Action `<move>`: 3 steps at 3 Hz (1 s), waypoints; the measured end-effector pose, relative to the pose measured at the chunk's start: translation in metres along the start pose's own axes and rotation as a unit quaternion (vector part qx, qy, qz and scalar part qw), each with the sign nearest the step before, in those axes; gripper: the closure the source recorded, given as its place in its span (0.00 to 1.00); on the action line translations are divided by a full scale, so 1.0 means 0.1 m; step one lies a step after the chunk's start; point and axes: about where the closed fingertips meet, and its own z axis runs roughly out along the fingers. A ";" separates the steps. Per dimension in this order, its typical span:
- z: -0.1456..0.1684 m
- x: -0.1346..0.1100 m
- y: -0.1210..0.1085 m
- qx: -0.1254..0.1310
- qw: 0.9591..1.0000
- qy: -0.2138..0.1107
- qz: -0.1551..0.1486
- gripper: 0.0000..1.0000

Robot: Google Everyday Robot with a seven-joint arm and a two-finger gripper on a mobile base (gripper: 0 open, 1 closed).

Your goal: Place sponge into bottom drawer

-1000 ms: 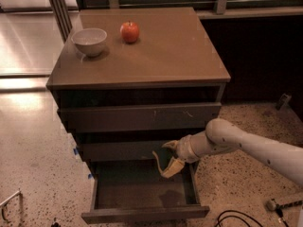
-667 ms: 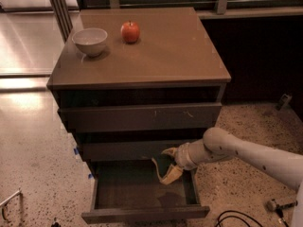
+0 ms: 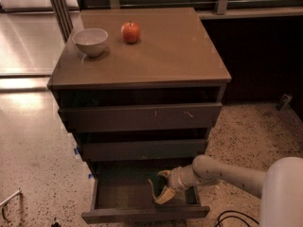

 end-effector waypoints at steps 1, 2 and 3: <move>0.00 0.00 0.00 0.000 1.000 0.000 0.000 1.00; 0.08 0.18 -0.06 0.018 0.999 0.023 -0.023 1.00; 0.23 0.47 -0.21 0.033 0.997 0.044 -0.050 1.00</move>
Offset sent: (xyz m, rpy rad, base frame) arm 0.0153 -0.0262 -0.0518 -0.1642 -0.1533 0.0172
